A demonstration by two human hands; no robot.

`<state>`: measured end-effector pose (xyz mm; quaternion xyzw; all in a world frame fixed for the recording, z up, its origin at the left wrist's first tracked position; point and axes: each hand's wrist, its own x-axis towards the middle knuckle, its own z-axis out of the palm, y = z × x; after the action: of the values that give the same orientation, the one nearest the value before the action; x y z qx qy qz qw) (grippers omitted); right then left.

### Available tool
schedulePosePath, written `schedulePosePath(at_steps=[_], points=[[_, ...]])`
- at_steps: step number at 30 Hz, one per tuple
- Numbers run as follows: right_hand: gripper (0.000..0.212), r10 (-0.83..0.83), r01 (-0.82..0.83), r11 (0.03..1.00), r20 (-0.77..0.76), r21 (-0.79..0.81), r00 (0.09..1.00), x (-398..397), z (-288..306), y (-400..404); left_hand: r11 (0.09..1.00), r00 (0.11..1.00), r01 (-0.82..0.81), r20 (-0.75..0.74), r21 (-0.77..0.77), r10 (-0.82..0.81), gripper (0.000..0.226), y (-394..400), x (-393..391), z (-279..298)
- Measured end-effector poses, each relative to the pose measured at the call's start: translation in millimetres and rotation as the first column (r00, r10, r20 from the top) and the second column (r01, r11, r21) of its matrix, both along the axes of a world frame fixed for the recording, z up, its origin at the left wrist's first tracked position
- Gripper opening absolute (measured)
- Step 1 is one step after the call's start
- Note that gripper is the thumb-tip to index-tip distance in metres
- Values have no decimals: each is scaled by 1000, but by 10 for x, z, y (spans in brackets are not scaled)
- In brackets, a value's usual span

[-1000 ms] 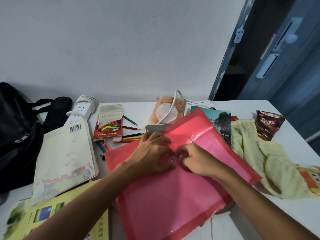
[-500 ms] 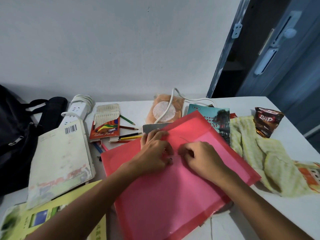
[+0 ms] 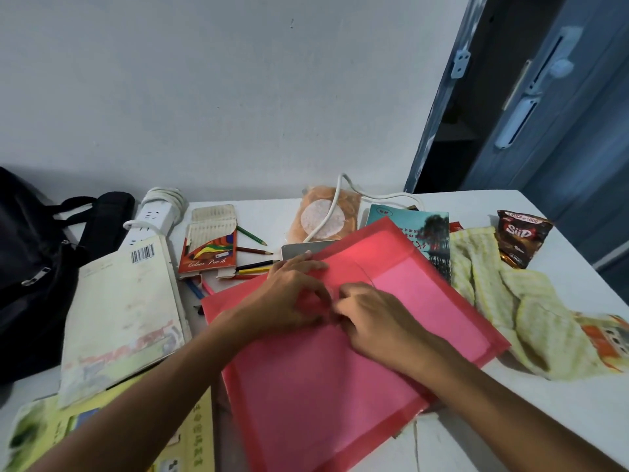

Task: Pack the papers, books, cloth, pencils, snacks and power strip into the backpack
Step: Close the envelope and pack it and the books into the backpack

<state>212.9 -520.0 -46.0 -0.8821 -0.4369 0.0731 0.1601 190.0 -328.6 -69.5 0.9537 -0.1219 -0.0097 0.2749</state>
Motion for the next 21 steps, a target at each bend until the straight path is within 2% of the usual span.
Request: schedulePosePath(at_steps=[3,5,9,13,21], points=[[18,171,-172,985,18,20,985,149,57,88,1000,998,25,60,-13,-25,23,67,10,-20],[16,230,-230,973,-9,0,973,250,107,166,997,994,47,105,-60,-40,20,85,19,4],[14,301,-301,951,-15,-64,954,422,182,293,983,991,-9,128,-183,33,38,89,-1,104],[10,314,-324,940,-101,-107,944,566,242,422,968,987,-99,98,-232,124,38,232,25,135],[9,307,-329,920,-132,-211,942,691,288,568,988,991,-101,72,-120,110,34,279,80,83]])
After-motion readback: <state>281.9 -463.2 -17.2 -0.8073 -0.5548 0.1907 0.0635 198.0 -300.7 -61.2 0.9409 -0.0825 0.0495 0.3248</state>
